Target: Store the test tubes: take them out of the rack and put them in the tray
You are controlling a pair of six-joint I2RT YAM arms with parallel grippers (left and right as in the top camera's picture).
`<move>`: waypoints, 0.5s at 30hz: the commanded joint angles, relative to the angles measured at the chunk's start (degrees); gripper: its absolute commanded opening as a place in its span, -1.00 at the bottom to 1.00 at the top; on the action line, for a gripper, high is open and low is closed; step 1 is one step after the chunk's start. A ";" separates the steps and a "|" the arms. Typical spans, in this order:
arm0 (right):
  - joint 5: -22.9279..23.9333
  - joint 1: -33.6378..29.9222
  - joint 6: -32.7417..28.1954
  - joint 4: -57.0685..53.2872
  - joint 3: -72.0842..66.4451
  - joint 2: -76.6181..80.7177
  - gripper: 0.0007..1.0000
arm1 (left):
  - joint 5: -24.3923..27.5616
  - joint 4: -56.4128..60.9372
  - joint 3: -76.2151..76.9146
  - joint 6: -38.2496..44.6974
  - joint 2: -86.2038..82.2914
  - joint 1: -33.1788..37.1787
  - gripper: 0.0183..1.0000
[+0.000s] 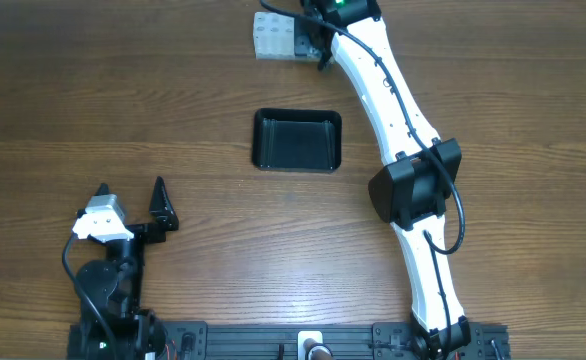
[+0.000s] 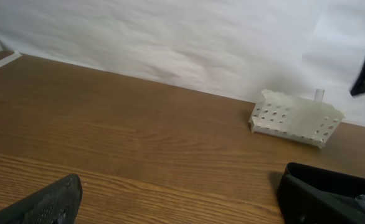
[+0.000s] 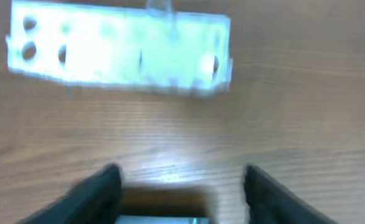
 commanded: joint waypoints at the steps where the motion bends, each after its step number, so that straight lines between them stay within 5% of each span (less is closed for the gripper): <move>1: 7.15 -0.20 -4.81 5.66 1.36 0.15 0.61 | 0.79 -0.22 -0.26 0.85 -0.35 0.26 0.99; 15: 7.26 -1.16 -8.96 23.06 0.94 4.11 0.63 | 0.79 -0.22 -0.26 0.85 -0.35 0.26 1.00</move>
